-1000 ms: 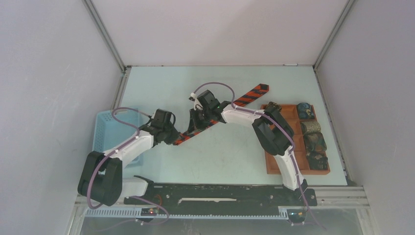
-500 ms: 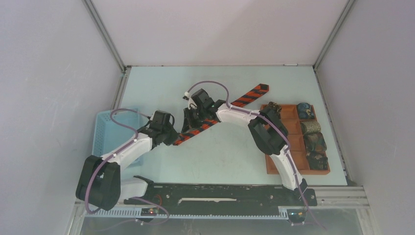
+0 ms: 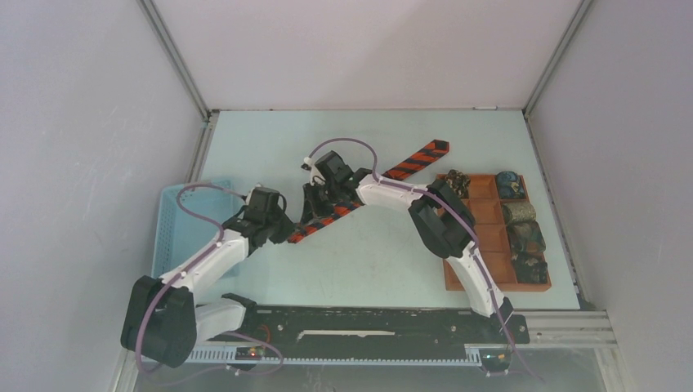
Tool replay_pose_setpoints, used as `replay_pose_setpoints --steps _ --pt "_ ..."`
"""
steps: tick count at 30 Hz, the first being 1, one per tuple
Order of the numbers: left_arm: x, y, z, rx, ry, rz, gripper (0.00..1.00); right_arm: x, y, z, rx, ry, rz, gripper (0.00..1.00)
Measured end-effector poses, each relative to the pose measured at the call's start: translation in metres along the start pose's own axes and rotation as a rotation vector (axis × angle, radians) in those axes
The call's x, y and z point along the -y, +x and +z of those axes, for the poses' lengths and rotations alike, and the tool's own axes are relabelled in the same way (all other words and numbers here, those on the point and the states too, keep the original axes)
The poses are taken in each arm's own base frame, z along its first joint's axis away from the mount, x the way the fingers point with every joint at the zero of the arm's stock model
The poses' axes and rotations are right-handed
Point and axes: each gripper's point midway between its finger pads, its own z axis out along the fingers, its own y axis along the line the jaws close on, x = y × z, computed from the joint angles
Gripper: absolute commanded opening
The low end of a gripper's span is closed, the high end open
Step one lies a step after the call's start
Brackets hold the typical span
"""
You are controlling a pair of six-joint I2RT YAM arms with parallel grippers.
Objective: Roll the ties
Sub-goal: Roll the tie at the center of the board.
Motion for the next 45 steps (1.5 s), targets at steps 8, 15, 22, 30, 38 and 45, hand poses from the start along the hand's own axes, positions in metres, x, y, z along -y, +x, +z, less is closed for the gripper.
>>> replay_pose_setpoints --steps 8,15,22,30,38,45 --pt "-0.009 -0.002 -0.006 0.018 0.001 -0.013 0.13 -0.007 0.001 0.003 -0.006 -0.012 -0.012 0.08" --pt "-0.017 -0.005 -0.008 0.03 -0.01 -0.015 0.01 -0.01 0.001 0.003 -0.006 -0.016 -0.017 0.08" --pt "-0.022 -0.005 -0.007 0.026 -0.024 -0.014 0.05 -0.015 0.0 0.003 -0.007 -0.019 -0.021 0.08" --pt "-0.024 -0.008 -0.014 0.043 -0.018 -0.002 0.18 -0.015 -0.001 0.008 -0.013 -0.027 -0.023 0.06" --pt "-0.026 -0.011 -0.021 0.064 -0.019 0.004 0.19 0.0 0.007 0.019 -0.04 -0.011 -0.001 0.05" --pt "-0.035 -0.007 -0.02 0.055 -0.041 0.013 0.33 0.004 0.003 0.017 -0.034 -0.01 0.005 0.04"
